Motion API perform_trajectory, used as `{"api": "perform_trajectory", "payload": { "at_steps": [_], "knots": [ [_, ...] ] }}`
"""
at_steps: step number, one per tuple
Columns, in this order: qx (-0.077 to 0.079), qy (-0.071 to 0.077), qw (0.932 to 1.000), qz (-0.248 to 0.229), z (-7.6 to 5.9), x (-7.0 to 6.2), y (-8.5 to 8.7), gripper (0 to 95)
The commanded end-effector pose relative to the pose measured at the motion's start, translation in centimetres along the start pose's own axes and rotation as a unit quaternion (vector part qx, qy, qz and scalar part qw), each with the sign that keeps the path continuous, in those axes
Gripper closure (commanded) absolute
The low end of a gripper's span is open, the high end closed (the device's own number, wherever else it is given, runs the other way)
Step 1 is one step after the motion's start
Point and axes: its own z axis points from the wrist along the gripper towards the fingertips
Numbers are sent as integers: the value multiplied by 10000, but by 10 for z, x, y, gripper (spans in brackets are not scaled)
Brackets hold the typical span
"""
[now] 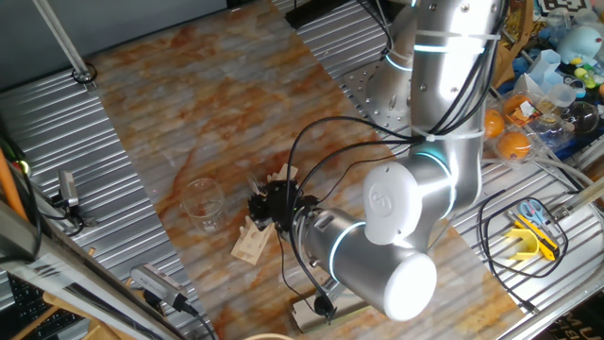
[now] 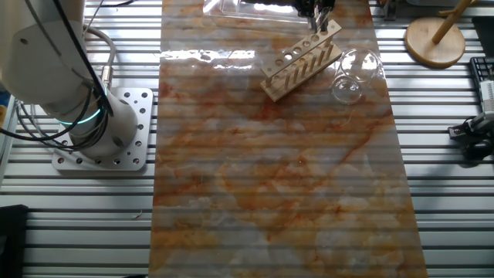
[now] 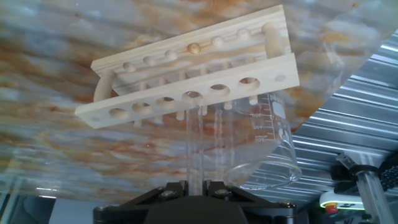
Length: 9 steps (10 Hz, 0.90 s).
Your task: Pour out the test tube
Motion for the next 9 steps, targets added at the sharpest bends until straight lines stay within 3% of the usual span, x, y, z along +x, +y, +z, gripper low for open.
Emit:
{"api": "perform_trajectory", "payload": {
  "at_steps": [1, 9],
  "knots": [
    [-30, 80, 10000, -37, -2, -3, -2, 950],
    [-90, 326, 9994, -101, -3, -13, -6, 950]
  ]
}}
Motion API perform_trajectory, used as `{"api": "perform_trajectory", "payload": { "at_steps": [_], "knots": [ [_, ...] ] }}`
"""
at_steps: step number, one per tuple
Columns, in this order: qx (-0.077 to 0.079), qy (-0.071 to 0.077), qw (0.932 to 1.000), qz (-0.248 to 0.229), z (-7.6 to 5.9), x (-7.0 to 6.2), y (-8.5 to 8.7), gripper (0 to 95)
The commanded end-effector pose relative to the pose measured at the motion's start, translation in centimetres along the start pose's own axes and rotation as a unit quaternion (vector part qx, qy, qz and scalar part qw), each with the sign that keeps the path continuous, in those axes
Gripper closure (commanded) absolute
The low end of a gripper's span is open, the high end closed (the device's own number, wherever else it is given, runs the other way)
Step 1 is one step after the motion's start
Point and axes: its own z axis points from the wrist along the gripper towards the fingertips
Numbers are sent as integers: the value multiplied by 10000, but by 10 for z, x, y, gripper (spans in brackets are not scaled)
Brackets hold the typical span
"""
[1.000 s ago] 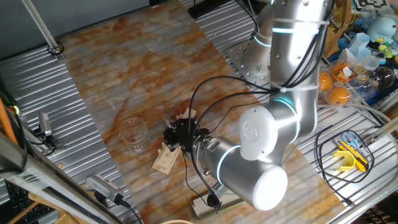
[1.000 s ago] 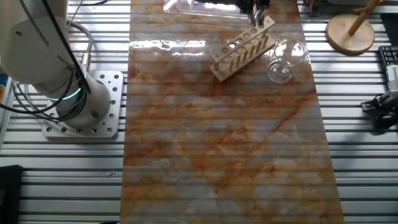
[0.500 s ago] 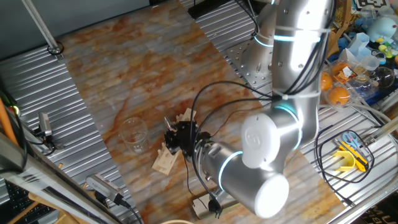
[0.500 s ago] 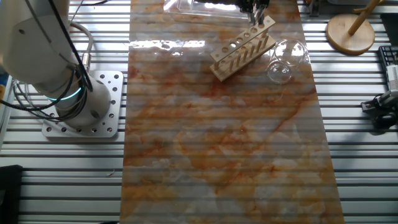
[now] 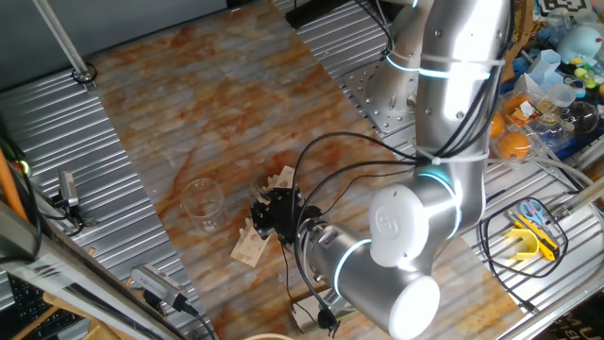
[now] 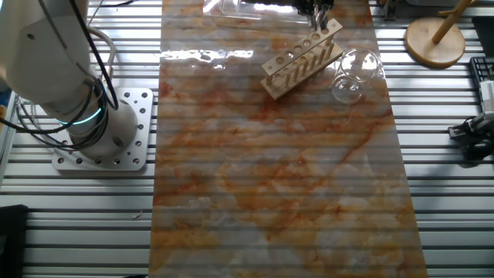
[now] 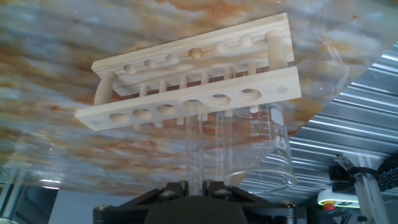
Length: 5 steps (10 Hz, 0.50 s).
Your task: Pour out the test tube
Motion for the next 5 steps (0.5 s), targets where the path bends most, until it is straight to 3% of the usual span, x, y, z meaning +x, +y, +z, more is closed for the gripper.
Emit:
{"api": "perform_trajectory", "payload": {
  "at_steps": [1, 5],
  "knots": [
    [-25, 32, 10000, -2, 0, -3, -1, 950],
    [-49, 105, 9999, 11, 3, -7, -2, 950]
  ]
}}
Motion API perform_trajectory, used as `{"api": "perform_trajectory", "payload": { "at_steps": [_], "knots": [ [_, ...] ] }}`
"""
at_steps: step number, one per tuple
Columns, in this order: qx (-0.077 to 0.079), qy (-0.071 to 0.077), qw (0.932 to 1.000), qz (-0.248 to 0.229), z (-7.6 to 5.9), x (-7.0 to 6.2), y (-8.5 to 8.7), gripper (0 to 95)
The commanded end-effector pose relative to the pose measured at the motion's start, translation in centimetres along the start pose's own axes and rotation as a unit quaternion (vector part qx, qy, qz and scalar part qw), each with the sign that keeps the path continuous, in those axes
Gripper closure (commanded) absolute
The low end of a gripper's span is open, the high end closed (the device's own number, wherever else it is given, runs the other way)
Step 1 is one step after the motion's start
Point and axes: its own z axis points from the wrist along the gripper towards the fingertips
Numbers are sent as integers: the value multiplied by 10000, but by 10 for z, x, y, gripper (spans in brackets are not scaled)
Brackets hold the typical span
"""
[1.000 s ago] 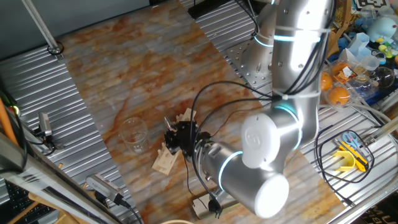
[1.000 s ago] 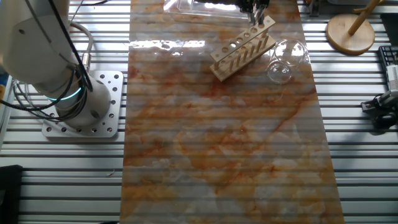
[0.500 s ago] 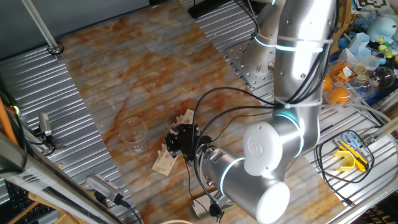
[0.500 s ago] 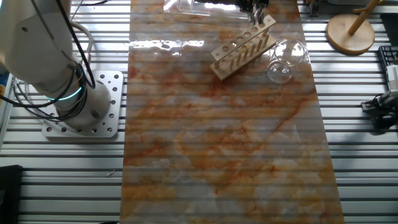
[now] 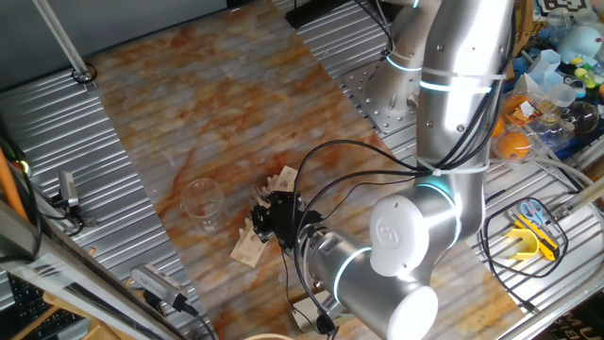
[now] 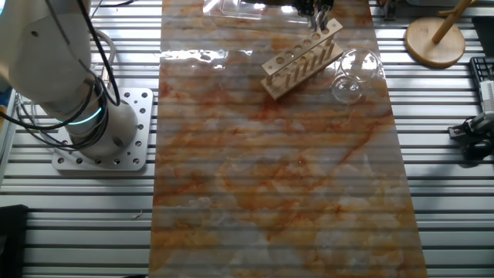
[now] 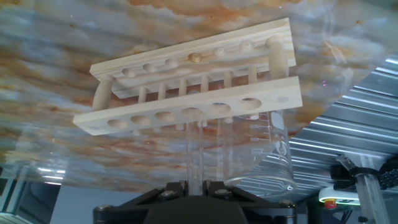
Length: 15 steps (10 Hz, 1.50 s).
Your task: Pour out the test tube
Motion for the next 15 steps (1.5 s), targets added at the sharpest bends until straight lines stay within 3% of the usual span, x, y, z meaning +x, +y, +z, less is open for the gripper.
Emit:
{"api": "perform_trajectory", "payload": {
  "at_steps": [1, 15],
  "knots": [
    [-20, 48, 10000, -14, 1, -2, 0, 950],
    [-109, 276, 9996, 40, 7, -23, -2, 950]
  ]
}}
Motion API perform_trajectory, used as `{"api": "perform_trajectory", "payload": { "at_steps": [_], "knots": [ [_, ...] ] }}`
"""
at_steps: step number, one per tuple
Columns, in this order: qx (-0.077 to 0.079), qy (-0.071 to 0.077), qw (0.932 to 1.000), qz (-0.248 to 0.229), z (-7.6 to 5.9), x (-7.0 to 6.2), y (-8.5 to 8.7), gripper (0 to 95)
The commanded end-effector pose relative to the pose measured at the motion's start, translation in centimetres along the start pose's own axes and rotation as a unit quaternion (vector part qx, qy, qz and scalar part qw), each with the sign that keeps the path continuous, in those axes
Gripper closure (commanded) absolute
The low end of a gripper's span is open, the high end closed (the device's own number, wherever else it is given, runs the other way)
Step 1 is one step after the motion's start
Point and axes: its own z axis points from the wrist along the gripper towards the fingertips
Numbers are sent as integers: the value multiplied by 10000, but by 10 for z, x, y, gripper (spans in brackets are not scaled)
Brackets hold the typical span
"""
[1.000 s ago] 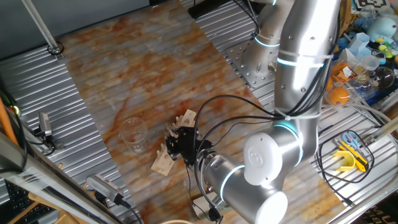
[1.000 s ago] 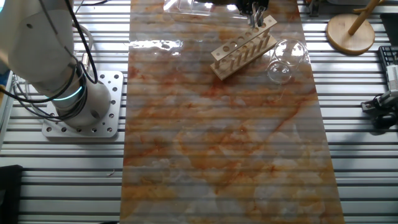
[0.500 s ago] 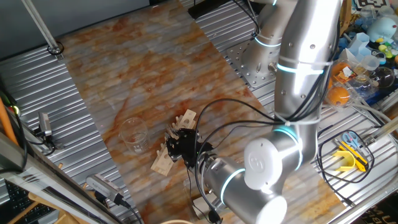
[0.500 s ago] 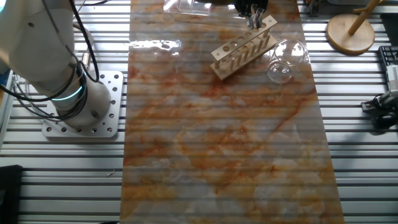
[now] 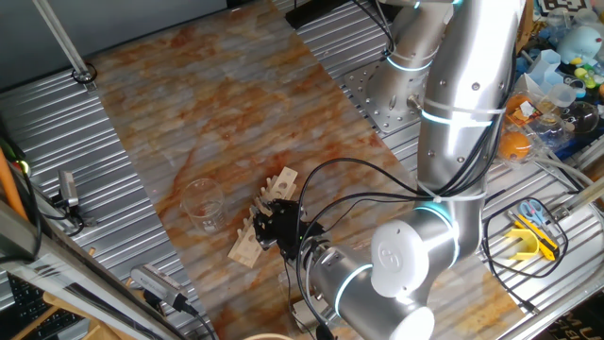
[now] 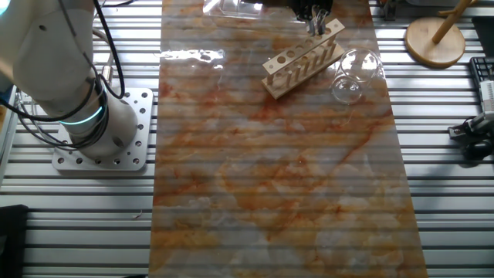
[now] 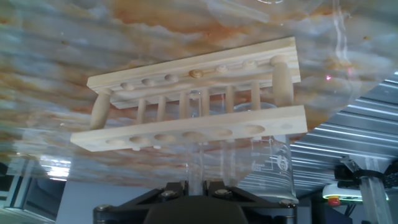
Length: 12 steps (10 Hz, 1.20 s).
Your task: Pour out the test tube
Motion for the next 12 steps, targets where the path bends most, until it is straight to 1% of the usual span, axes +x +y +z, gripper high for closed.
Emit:
{"api": "perform_trajectory", "payload": {
  "at_steps": [1, 7, 8, 12],
  "knots": [
    [-9, 6, 10000, 10, 1, -2, 0, 950],
    [-18, 33, 10000, 42, 3, -8, 0, 950],
    [-22, 55, 10000, 50, 3, -12, 0, 950],
    [-22, 87, 9999, 74, 5, -16, 1, 950]
  ]
}}
